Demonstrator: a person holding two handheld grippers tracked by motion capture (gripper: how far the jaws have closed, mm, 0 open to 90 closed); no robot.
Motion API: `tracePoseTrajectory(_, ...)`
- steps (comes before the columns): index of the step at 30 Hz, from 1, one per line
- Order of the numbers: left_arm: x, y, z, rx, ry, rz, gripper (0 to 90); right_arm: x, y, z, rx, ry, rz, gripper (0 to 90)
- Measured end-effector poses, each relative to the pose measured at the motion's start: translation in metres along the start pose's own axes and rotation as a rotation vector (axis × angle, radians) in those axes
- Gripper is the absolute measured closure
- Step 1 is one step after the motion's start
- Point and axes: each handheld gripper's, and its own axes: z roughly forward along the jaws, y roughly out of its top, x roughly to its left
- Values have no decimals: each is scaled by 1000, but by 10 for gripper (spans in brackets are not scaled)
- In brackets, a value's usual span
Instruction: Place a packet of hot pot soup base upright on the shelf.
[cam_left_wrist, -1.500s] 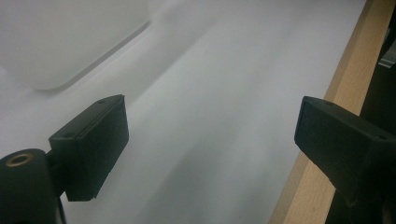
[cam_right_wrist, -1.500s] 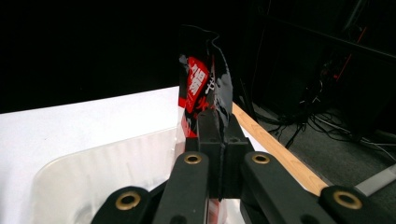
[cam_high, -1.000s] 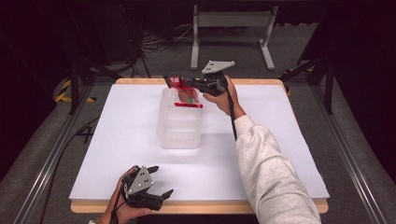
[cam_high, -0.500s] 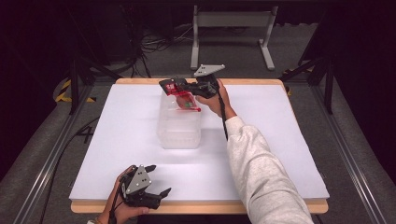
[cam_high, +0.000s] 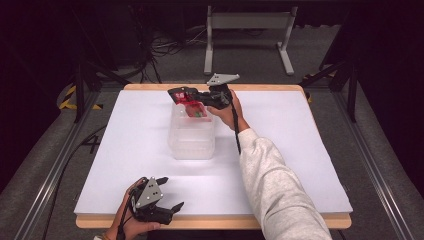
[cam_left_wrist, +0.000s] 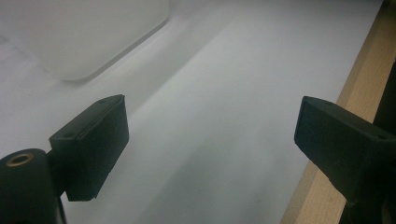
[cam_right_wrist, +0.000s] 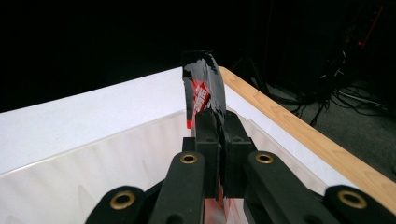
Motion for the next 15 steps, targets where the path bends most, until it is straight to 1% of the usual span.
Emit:
tracePoseTrajectory(1,-1,0,0,3,1,-5,107,-1,-2,0,1,-3,5,877)
tracePoseTrajectory(5,-2,1,1,7,0,5,106,-2,-9,-4,5,-3,6,867)
tracePoseTrajectory(8,-1,1,2,9,-2,1,106,-2,-15,-6,29,-3,6,869)
tracePoseTrajectory(10,-2,1,2,10,-4,3,107,-3,-19,-7,53,-4,-1,882)
tracePoseTrajectory(13,-3,2,3,12,-6,7,106,-4,-23,-8,64,-5,6,860)
tracePoseTrajectory(14,-2,2,3,13,-8,7,106,-3,-24,-8,73,-16,4,858)
tracePoseTrajectory(15,-2,2,4,15,-9,6,106,-3,-24,-8,81,-15,-2,857)
